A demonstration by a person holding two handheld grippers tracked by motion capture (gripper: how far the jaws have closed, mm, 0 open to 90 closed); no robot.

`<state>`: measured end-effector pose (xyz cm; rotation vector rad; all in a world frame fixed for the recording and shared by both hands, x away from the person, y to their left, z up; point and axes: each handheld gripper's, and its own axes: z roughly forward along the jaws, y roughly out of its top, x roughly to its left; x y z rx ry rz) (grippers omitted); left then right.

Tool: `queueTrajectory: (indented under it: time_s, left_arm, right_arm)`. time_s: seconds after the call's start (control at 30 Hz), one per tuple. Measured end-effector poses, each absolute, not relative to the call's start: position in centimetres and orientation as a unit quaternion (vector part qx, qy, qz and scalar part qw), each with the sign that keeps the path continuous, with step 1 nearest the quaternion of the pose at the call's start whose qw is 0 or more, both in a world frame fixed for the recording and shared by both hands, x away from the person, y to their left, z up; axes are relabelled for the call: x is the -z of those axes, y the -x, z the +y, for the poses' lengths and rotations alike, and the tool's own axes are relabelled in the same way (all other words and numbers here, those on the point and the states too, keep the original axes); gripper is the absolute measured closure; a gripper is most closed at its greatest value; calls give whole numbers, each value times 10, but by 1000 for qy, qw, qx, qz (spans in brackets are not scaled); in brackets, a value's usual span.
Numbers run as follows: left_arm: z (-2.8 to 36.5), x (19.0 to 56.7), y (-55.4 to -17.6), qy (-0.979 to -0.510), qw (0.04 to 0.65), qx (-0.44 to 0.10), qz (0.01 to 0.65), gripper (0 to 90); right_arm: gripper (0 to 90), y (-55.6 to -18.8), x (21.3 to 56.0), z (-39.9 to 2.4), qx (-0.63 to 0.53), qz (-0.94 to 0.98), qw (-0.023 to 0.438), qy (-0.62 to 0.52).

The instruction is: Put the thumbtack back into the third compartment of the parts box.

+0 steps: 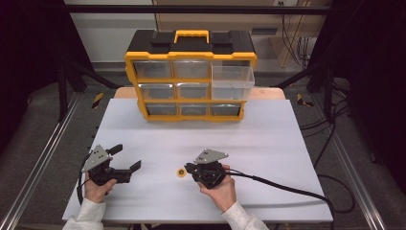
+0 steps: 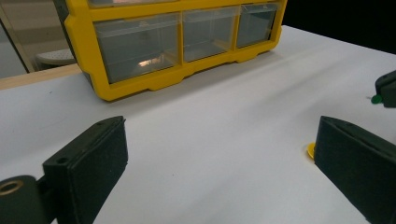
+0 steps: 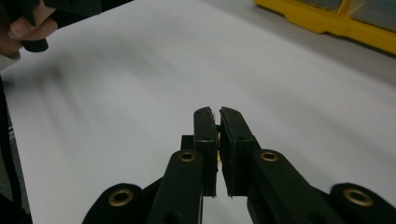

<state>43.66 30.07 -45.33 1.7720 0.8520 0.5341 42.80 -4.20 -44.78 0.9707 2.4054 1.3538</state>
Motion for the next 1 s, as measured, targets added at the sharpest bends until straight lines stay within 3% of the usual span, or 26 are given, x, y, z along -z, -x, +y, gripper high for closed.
queueTrajectory:
  time_s: [1.0]
  left_arm:
    - [299,455,-437,-745,521,-221,355,29]
  right_arm:
    - [861,-443,390,-84,-505,779,154,-338]
